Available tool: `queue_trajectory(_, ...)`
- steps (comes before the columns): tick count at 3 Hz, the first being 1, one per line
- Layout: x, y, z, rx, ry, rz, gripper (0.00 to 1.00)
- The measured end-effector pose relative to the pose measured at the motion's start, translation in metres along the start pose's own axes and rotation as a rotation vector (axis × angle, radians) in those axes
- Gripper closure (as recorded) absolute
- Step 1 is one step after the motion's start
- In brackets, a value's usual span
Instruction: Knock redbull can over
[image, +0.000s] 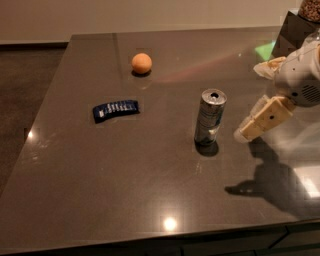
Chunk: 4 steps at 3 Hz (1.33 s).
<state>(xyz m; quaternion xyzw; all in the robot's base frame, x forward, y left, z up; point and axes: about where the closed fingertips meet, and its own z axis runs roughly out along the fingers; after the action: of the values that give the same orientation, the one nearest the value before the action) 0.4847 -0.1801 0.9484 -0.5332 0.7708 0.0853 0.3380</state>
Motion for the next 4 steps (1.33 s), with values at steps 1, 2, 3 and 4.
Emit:
queue_trajectory(1, -0.014, -0.002, 0.013, 0.017, -0.126, 0.036, 0.00)
queue_trajectory(2, -0.031, -0.002, 0.031, -0.003, -0.228, 0.057, 0.00)
queue_trajectory(3, -0.040, 0.002, 0.058, -0.050, -0.300, 0.081, 0.00)
queue_trajectory(4, -0.042, 0.004, 0.070, -0.072, -0.327, 0.096, 0.00)
